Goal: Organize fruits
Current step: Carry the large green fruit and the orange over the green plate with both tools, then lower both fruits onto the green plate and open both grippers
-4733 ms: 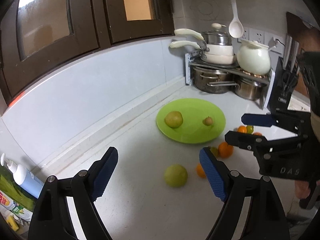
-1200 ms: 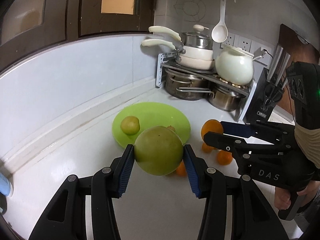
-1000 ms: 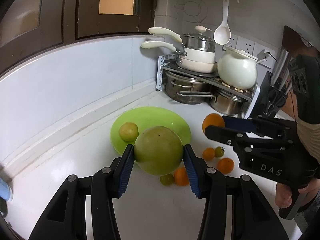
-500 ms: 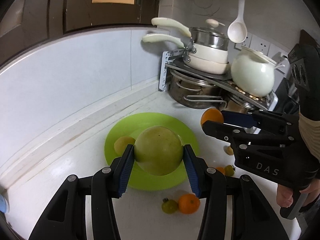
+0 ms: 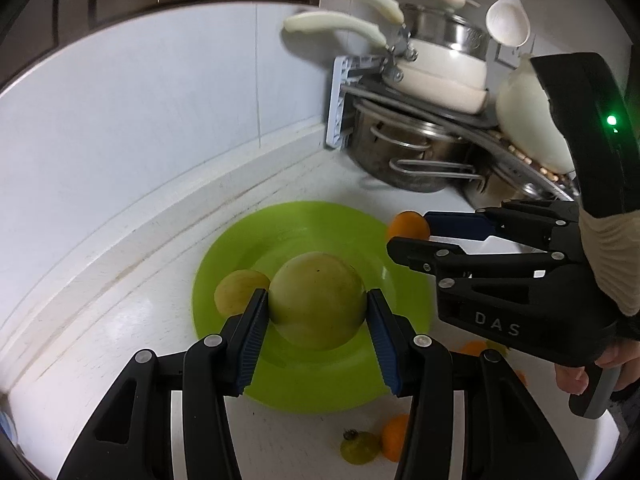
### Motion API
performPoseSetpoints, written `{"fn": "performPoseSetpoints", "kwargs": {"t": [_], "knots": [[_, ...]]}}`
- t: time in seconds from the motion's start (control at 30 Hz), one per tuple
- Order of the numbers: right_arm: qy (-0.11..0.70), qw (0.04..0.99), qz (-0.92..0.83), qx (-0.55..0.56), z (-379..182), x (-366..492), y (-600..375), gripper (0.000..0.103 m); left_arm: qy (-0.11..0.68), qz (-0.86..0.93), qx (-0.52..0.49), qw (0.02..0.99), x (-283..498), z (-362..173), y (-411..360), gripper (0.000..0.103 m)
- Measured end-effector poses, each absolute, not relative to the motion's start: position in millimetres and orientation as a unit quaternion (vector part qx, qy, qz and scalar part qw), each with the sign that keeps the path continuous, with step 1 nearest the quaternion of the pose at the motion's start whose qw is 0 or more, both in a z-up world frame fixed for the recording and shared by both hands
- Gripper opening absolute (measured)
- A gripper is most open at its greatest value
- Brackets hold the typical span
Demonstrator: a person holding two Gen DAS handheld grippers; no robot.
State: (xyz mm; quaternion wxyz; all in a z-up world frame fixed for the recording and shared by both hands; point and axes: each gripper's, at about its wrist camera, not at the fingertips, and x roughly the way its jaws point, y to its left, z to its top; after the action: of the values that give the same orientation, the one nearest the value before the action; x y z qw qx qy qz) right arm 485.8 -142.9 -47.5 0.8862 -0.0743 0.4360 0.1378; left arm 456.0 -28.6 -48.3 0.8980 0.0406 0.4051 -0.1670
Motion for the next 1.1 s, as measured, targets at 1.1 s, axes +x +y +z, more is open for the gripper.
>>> {"fn": "performPoseSetpoints", "kwargs": {"t": [1.1], "knots": [[0.502,0.847,0.148,-0.09,-98,534,-138,0.038,0.469,-0.159,0.041,0.868,487,-100,-33,0.049]]}}
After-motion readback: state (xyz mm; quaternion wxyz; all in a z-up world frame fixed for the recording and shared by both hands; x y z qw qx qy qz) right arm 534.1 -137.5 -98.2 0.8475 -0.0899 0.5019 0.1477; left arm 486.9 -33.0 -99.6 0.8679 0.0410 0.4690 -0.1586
